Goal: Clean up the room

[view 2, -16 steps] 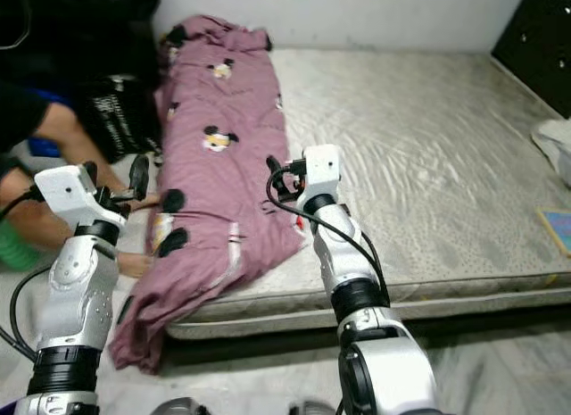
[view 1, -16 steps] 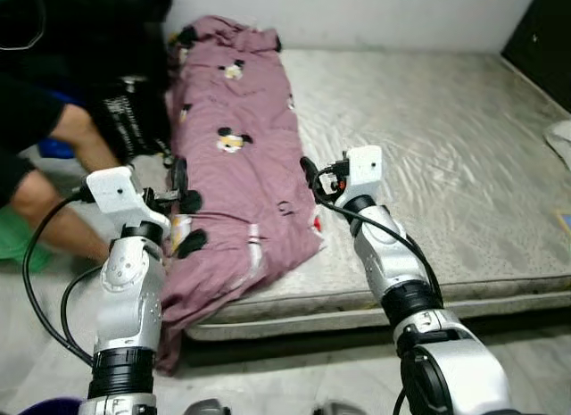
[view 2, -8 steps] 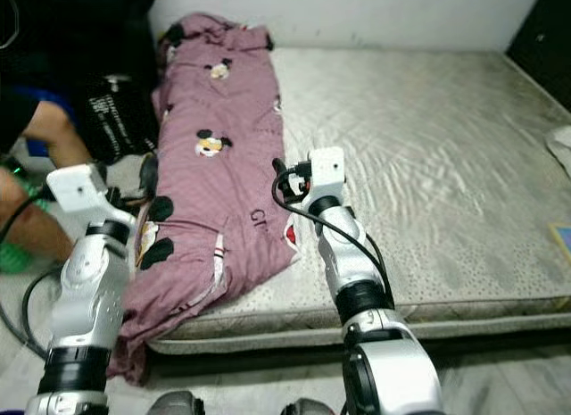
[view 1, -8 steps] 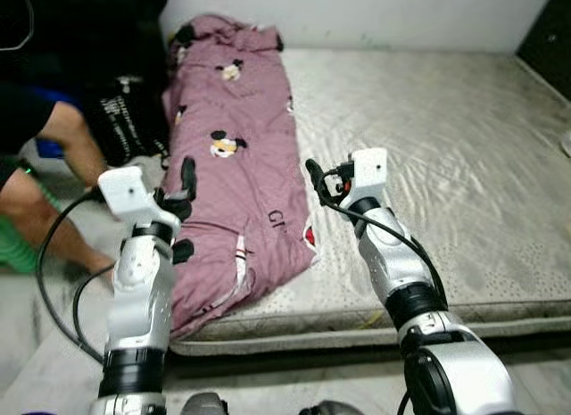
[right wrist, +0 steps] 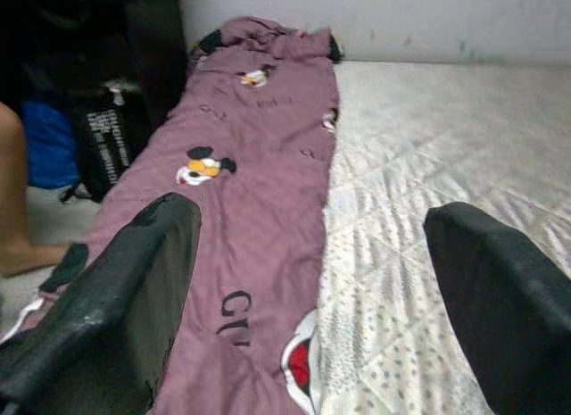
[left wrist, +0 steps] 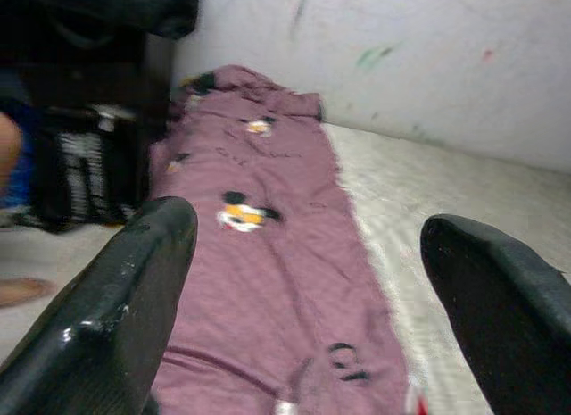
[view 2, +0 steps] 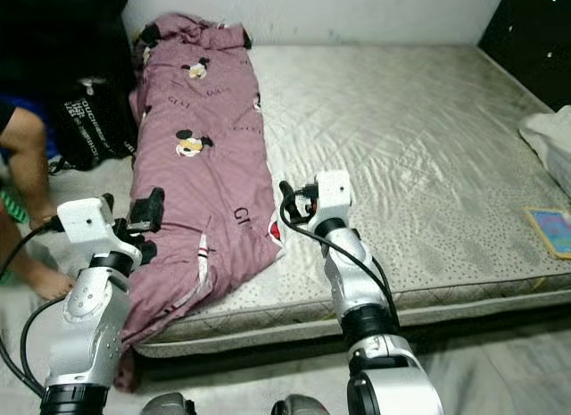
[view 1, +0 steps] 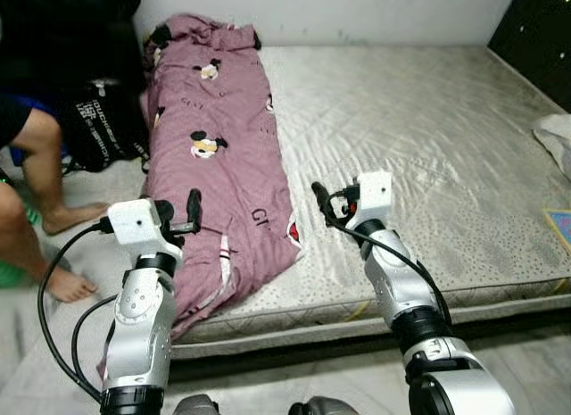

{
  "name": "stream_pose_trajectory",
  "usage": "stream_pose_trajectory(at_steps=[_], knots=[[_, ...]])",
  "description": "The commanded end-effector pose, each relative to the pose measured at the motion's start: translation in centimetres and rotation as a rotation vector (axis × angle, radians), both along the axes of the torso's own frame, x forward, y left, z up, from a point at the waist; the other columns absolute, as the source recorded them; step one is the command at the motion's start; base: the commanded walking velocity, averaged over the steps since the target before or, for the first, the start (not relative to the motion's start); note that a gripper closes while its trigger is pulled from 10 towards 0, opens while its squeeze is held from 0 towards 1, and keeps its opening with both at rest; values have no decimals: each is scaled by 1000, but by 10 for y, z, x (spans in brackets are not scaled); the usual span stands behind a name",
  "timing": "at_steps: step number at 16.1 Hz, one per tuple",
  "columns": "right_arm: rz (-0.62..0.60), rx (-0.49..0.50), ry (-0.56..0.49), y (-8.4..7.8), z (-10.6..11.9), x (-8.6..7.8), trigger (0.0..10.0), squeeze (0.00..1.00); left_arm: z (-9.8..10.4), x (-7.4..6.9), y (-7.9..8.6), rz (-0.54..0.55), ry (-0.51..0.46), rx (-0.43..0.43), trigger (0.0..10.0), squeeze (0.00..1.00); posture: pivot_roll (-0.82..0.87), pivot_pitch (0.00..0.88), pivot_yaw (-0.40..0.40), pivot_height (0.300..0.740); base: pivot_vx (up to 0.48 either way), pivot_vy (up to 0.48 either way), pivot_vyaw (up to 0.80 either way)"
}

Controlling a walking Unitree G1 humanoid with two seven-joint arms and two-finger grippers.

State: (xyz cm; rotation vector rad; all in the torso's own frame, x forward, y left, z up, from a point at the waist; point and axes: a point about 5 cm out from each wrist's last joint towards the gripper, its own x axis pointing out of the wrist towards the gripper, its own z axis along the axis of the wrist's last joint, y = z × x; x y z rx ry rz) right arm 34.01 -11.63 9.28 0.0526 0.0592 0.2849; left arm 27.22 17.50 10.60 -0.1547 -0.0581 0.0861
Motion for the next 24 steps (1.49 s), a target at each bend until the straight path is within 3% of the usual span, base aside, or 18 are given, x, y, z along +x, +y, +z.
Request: stream_pose_trajectory(at_steps=[1,5,9,16,24], knots=[[-1,1,3,-1,1,-3,10000,0,-1,-1,4,38,26,0,10000,0,57,77,-50,740,0,0,-800],[-15,18,30,-3,-6,-18,10000,0,-1,-10,-3,-10,50,-19,10000,0,52,135,-23,740,0,0,-738],[-21,29,59,-1,-9,-33,10000,0,-3,-17,-9,-47,83,-14,10000,0,54,196,4,735,0,0,0],[-24,37,98,-2,-6,-47,10000,0,0,-21,-15,-62,103,-38,10000,0,52,240,12,655,0,0,0],[-14,34,117,-2,-4,-48,10000,0,2,-20,-13,-21,103,-65,10000,0,50,241,0,556,0,0,0]])
